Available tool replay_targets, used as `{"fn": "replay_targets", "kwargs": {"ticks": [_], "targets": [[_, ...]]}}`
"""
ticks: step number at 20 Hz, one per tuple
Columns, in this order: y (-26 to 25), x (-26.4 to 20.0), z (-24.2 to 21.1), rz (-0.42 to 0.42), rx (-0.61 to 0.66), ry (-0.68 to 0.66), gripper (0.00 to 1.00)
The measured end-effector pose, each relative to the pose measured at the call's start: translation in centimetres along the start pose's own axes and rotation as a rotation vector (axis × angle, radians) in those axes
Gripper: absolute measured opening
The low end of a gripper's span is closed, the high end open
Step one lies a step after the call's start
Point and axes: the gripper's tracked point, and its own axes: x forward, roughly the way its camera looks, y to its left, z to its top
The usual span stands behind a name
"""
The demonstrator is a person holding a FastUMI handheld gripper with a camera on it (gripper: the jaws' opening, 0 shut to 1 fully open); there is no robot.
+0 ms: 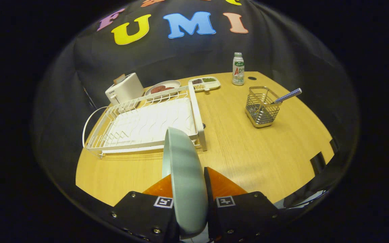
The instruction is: Take the plate from the dish rack, then take the spoon from the basket and place it into the plate.
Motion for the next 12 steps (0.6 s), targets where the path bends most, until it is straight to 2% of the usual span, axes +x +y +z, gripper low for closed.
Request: {"fn": "replay_targets", "kwargs": {"ticks": [3, 6, 8, 9, 12], "targets": [[1.0, 1.2, -0.9, 0.084, 0.091, 0.044, 0.31], [1.6, 2.1, -1.6, 0.134, 0.175, 0.076, 0.31], [1.0, 2.7, -2.3, 0.112, 0.187, 0.093, 0.31], [0.6, 3.0, -2.6, 0.093, 0.182, 0.101, 0.36], [0.2, 3.2, -2.9, 0.074, 0.183, 0.107, 0.41]]}}
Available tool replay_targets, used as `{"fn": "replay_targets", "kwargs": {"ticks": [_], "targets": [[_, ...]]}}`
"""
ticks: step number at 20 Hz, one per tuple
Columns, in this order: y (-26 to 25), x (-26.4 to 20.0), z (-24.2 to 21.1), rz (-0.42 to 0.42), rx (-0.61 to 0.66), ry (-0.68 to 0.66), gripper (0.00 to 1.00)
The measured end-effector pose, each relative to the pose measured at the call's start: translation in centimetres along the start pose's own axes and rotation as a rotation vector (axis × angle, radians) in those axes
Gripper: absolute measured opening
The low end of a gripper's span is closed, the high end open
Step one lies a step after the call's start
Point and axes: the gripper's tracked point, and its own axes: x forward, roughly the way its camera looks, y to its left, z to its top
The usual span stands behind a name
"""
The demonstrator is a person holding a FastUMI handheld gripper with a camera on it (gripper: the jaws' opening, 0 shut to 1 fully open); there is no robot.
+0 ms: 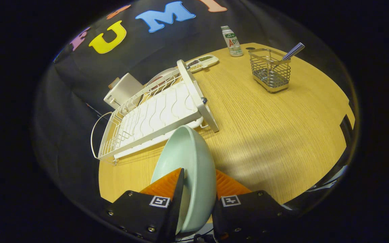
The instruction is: Take the plate from the dish rack, then take the spoon from the basket and place it into the plate.
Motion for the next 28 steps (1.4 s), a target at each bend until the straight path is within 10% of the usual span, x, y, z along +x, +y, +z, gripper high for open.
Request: {"fn": "replay_targets", "kwargs": {"ticks": [3, 15, 28], "targets": [[-1.0, -0.1, -0.2, -0.035, -0.021, 0.012, 0.57], [-4.5, -4.2, 8.9, -0.194, -0.015, -0.262, 0.57], [-15.2, -7.5, 22.5, -0.475, 0.306, -0.569, 0.57]]}}
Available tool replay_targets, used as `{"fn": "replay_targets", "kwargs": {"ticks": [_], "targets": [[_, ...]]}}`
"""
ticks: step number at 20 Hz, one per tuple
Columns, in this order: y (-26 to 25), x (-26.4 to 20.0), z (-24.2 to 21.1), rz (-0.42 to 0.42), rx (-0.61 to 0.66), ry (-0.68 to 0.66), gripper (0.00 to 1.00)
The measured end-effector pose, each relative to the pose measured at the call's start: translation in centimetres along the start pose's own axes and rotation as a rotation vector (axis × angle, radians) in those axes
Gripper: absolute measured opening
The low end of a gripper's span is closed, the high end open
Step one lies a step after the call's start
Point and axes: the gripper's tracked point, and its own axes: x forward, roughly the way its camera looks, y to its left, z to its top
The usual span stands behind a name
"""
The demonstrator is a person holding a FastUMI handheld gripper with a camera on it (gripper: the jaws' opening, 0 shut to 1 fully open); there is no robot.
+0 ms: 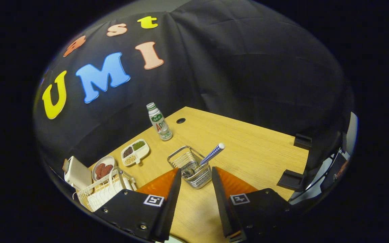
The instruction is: Take the plate from the dish rack, then take the spoon from the basket and place it into the plate.
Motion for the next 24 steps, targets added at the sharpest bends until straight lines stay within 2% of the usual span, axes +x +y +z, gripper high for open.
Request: {"fn": "replay_targets", "kwargs": {"ticks": [8, 9, 10, 11, 13, 16, 17, 20, 21, 24], "targets": [[-2.2, 5.3, 0.0, -0.085, 0.12, 0.021, 0.57], [-2.1, 5.9, 0.0, -0.075, 0.124, 0.02, 0.56], [-2.4, 6.5, 0.3, -0.077, 0.123, 0.02, 0.44], [-2.1, 6.5, 0.3, -0.064, 0.124, 0.019, 0.26], [-1.5, 6.9, 0.8, -0.035, 0.124, 0.012, 0.23], [0.7, 7.3, 1.9, 0.024, 0.118, -0.015, 0.12], [0.8, 7.5, 1.7, 0.021, 0.098, -0.009, 0.1], [2.9, 7.8, 2.8, 0.062, 0.042, -0.039, 0.1], [3.1, 7.1, 3.0, 0.064, 0.014, -0.039, 0.02], [4.6, 6.2, 4.3, 0.074, -0.058, -0.071, 0.02]]}}
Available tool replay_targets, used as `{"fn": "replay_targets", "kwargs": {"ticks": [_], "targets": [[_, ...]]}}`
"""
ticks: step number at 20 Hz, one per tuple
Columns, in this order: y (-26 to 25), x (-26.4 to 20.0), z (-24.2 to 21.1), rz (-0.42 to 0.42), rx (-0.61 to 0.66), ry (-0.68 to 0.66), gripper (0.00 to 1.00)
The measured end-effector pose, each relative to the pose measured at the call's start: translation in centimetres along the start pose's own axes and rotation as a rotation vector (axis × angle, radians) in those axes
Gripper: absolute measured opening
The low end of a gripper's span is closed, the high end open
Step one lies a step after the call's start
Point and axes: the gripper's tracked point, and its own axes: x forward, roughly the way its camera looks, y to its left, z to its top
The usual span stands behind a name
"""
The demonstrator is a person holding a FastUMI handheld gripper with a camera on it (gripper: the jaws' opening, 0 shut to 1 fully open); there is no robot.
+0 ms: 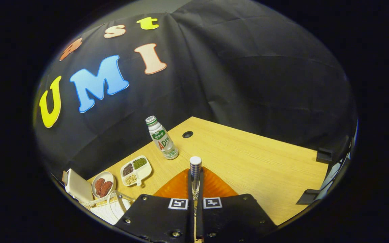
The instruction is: Take the plate from the dish rack, then take the spoon from the basket and place it into the plate.
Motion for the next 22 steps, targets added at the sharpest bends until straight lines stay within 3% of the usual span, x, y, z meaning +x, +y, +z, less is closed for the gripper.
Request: {"fn": "replay_targets", "kwargs": {"ticks": [7, 12, 17, 22], "targets": [[2.5, -4.3, 4.0, 0.003, -0.212, -0.105, 0.02], [5.4, -10.4, 5.6, 0.068, -0.283, -0.173, 0.02], [8.8, -17.2, 2.4, 0.155, -0.343, -0.172, 0.02], [12.4, -23.5, -4.4, 0.279, -0.376, -0.084, 0.02]]}}
